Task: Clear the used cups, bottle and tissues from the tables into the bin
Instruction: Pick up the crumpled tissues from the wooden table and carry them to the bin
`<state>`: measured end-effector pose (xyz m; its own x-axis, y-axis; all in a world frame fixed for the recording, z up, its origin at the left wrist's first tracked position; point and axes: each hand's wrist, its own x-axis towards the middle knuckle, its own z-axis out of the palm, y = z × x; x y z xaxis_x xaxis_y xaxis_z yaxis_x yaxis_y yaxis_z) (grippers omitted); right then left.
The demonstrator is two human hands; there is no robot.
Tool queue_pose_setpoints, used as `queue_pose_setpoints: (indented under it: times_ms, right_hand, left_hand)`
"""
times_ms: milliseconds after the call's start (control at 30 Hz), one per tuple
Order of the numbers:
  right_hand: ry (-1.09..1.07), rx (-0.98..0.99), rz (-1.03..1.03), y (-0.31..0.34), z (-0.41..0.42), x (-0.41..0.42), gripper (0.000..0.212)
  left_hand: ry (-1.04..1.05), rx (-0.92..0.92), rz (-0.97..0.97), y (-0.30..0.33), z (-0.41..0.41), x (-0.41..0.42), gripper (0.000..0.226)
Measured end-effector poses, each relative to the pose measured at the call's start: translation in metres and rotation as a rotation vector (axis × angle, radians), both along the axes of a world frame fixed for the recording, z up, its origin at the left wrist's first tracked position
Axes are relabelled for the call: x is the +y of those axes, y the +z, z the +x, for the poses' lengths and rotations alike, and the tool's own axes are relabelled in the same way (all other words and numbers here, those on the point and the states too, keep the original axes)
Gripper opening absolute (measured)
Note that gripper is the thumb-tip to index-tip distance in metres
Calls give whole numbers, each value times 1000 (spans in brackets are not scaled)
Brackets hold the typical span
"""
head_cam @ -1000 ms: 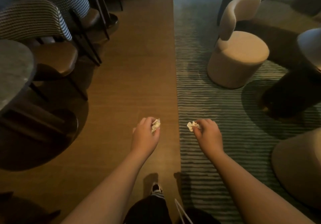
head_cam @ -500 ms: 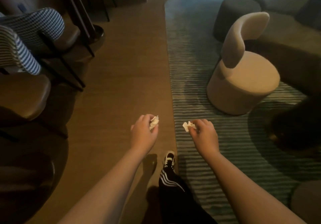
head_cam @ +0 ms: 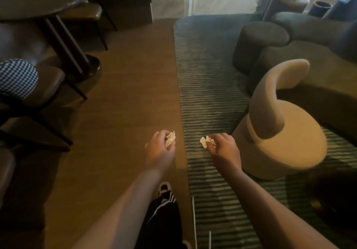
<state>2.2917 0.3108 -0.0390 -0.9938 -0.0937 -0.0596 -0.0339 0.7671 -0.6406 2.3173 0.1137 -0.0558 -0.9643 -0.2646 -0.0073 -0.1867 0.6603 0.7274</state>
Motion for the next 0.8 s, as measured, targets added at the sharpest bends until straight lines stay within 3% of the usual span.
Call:
queue_pose_setpoints:
  times_ms: [267,433,800]
  right_hand:
    - [-12,45,5,-16,-228,-43,23]
    - [-92,23,-14,1,-387,-77,26]
    - [-226,20,-8,1,-666,-95,27]
  left_hand:
    - [-25,72,-40,-28,-240,-56,14]
    - [-57,80,-60,-10,-403,-94,15]
    - [-155,92,-16,-6,-697,-111,14]
